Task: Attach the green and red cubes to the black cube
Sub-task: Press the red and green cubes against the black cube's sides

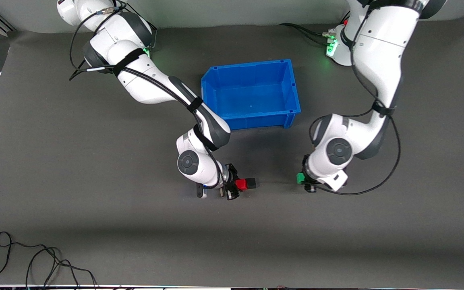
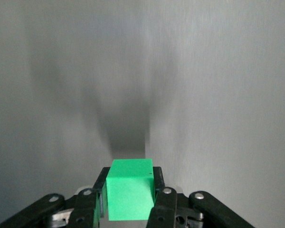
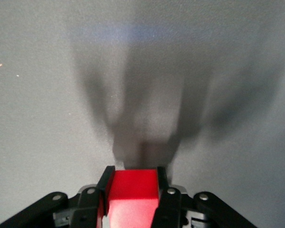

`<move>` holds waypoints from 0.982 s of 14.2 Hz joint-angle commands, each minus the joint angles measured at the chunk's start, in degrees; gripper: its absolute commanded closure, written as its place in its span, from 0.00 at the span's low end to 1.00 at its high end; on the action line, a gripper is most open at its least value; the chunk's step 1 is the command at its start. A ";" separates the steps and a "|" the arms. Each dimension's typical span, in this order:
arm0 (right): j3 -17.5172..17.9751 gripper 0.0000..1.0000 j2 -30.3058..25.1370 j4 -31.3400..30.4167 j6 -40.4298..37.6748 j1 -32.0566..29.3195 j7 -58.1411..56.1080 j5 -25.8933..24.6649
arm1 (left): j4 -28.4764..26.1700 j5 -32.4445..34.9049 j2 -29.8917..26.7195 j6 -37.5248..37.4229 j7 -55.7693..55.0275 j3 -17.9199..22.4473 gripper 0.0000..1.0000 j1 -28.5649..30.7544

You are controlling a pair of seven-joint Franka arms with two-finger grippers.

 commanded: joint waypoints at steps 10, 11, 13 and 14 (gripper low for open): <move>-0.44 0.91 3.38 3.64 0.39 1.56 4.35 -0.86 | 15.47 1.12 10.36 -0.90 -3.39 0.93 1.00 -5.91; -0.44 0.91 3.72 3.73 0.83 1.91 4.43 -0.86 | 17.14 1.74 11.68 -0.90 -3.48 0.93 1.00 -5.91; -0.44 0.91 4.17 3.64 2.85 2.79 4.87 -0.86 | 18.12 2.01 12.75 -0.82 -3.48 0.93 1.00 -6.34; -0.44 0.91 4.17 3.64 2.85 2.80 4.87 -0.86 | 18.12 2.10 12.93 -0.81 -3.39 0.85 1.00 -6.61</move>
